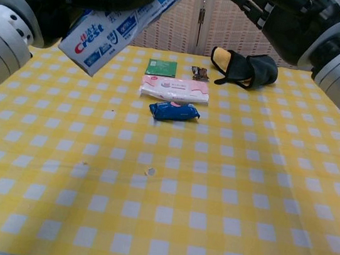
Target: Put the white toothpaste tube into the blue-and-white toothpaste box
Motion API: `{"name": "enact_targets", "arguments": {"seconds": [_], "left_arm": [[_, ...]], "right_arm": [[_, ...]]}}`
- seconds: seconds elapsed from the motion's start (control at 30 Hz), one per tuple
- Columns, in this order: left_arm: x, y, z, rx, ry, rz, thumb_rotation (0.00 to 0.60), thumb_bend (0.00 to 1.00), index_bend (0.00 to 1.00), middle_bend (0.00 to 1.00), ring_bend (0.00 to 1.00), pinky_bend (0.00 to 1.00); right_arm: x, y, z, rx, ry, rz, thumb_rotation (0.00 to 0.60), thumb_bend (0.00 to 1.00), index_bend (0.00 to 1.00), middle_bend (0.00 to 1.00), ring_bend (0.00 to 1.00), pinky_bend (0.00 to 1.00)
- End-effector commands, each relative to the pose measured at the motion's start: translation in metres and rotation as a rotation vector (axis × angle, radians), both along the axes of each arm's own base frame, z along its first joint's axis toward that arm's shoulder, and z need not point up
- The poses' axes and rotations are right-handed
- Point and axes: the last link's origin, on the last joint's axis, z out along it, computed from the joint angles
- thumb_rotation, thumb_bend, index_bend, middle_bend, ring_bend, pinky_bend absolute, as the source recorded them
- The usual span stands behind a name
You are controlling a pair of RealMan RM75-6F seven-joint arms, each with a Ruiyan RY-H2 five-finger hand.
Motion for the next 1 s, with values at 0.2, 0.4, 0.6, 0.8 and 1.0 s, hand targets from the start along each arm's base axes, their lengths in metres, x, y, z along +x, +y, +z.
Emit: {"name": "enact_targets", "arguments": {"seconds": [0.2, 0.4, 0.6, 0.8, 1.0], "left_arm": [[-0.006, 0.005, 0.000, 0.016, -0.005, 0.013, 0.600, 0.29, 0.55, 0.66, 0.53, 0.59], [-0.015, 0.012, 0.004, 0.034, -0.005, 0.035, 0.600, 0.29, 0.55, 0.66, 0.53, 0.59], [-0.026, 0.019, 0.012, 0.054, -0.009, 0.063, 0.600, 0.29, 0.55, 0.66, 0.53, 0.59], [-0.032, 0.017, 0.012, 0.050, 0.025, 0.058, 0.600, 0.29, 0.55, 0.66, 0.53, 0.59], [-0.039, 0.008, 0.010, 0.037, 0.022, 0.042, 0.600, 0.29, 0.54, 0.66, 0.52, 0.57]], "right_arm": [[-0.008, 0.000, 0.007, 0.022, -0.046, -0.013, 0.600, 0.29, 0.00, 0.00, 0.00, 0.00], [-0.016, 0.001, 0.013, 0.019, -0.065, -0.022, 0.600, 0.29, 0.00, 0.00, 0.00, 0.00], [-0.037, 0.003, 0.019, -0.007, -0.011, -0.055, 0.600, 0.29, 0.00, 0.00, 0.00, 0.00], [-0.068, 0.003, 0.037, -0.090, 0.144, -0.092, 0.600, 0.29, 0.00, 0.00, 0.00, 0.00], [-0.103, 0.019, 0.071, -0.199, 0.325, -0.107, 0.600, 0.29, 0.00, 0.00, 0.00, 0.00]]}}
